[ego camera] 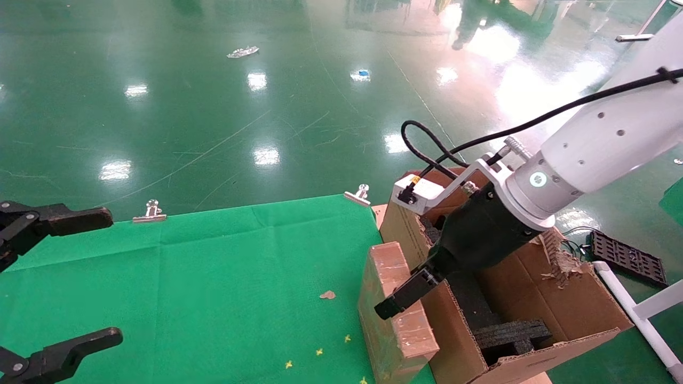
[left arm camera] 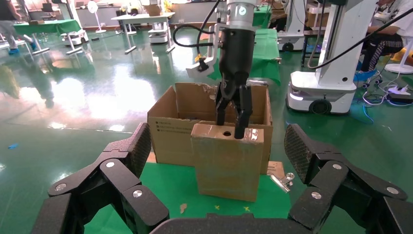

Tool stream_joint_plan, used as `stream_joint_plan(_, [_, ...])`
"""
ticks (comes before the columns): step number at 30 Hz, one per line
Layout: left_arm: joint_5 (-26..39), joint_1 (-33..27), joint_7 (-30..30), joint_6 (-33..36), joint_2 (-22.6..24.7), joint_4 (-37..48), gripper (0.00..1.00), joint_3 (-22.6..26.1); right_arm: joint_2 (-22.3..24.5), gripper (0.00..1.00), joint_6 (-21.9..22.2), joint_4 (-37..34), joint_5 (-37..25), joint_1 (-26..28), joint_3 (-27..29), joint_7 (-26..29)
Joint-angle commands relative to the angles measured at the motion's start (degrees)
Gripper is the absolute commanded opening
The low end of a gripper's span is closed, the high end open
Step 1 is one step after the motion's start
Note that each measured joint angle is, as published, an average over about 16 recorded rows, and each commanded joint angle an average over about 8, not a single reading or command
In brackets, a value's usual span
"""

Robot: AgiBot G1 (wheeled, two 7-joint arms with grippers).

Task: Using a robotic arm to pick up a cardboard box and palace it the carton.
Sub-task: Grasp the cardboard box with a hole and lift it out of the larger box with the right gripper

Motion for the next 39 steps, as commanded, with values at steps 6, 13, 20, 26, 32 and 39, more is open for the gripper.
stream_joint_plan(6, [0.0,0.0,0.0,0.0,0.0,0.0,1.00,0.0,-1.8,1.00,0.6,-1.1,-1.3,-1.4,-1.0,0.4])
stream_joint_plan(13, [0.0,0.0,0.0,0.0,0.0,0.0,0.96,0.1,-3.0,0.51,1.9,0.3,-3.7,-2.3,-2.0,1.5])
stream_joint_plan(20, [-0.1,0.0,0.0,0.0,0.0,0.0,0.21,0.1,-3.2,0.00,2.9,2.3,-5.5,-2.4,-2.6,2.9])
stream_joint_plan(26, [-0.1,0.0,0.1,0.0,0.0,0.0,0.00,0.1,-3.4,0.00,2.8,3.6,-6.8,-2.3,-3.2,4.0])
stream_joint_plan(32, [-0.1,0.0,0.1,-0.1,-0.1,0.0,0.00,0.1,-3.8,0.00,2.5,5.1,-8.9,-1.8,-3.9,4.7])
stream_joint_plan(39, [-0.1,0.0,0.1,-0.1,-0.1,0.0,0.00,0.1,-4.1,0.00,2.4,7.0,-11.4,-1.4,-4.7,5.5])
